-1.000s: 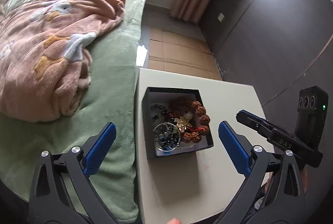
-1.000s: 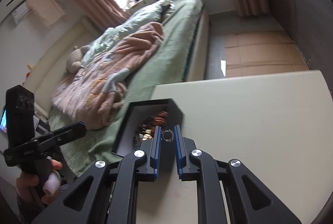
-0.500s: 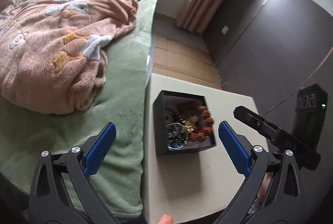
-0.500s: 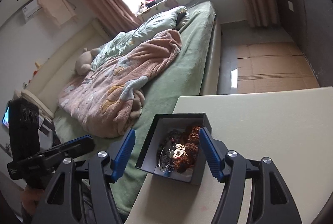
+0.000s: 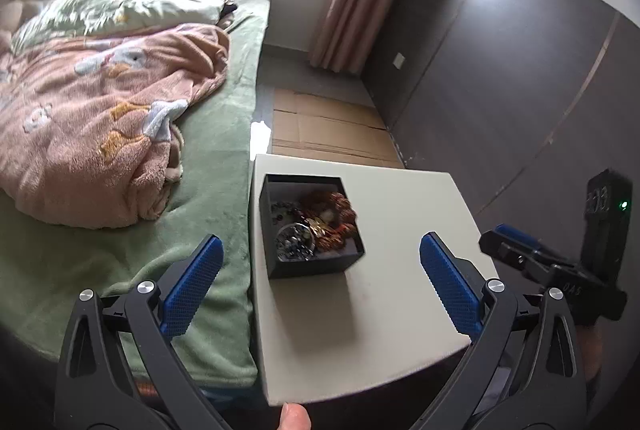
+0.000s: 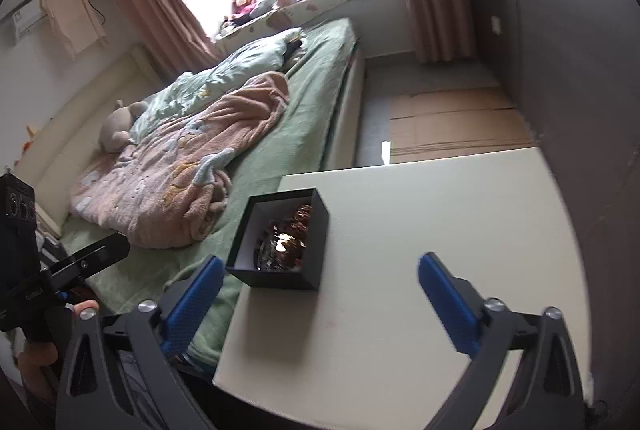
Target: Organize jewelry
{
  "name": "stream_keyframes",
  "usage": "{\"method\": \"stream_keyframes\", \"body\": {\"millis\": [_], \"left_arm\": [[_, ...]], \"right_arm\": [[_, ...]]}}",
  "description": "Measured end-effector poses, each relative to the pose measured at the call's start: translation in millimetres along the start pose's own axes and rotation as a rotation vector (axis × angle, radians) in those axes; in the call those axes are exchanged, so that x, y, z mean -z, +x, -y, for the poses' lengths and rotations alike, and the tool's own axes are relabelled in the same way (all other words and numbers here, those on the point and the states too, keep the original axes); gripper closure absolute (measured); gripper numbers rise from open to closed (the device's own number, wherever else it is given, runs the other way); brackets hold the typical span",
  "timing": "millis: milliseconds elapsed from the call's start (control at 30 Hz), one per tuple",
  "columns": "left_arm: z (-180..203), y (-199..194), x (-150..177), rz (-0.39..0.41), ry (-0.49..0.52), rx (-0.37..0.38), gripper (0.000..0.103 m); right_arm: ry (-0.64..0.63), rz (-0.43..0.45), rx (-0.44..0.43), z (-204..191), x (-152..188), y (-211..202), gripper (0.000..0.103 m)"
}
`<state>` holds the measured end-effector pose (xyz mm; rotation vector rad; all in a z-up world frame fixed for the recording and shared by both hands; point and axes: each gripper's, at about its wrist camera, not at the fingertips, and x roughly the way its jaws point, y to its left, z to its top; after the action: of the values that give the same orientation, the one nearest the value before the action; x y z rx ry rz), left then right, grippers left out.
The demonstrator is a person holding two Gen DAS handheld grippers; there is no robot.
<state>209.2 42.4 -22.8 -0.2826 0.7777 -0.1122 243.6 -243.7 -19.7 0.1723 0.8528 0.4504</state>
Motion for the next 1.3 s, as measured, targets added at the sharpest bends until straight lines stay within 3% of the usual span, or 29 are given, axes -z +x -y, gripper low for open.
{"method": "stream_keyframes", "body": {"millis": [333, 800, 1067, 1200, 1300], "left_arm": [[34, -63, 32, 0.086, 0.118, -0.046, 0.005], [58, -143, 83, 0.2, 0.202, -0.089, 0.005], [63, -174, 108, 0.223, 0.231, -0.093, 0.005], [68, -186, 118, 0.252, 0.262, -0.15, 0.005], [66, -191, 121, 0.255, 0.247, -0.141, 0.005]], "right_arm": [[-0.003, 0.078, 0.096, -9, 29, -78, 0.007], [0.0, 0.141, 0.115, -31, 89, -141, 0.007], [-0.04, 0.177, 0.195, -38, 117, -177, 0.007], [-0.036, 0.184, 0.195, -34, 125, -187, 0.007], [-0.033, 0.186, 0.19, -32, 131, -192, 0.007]]}}
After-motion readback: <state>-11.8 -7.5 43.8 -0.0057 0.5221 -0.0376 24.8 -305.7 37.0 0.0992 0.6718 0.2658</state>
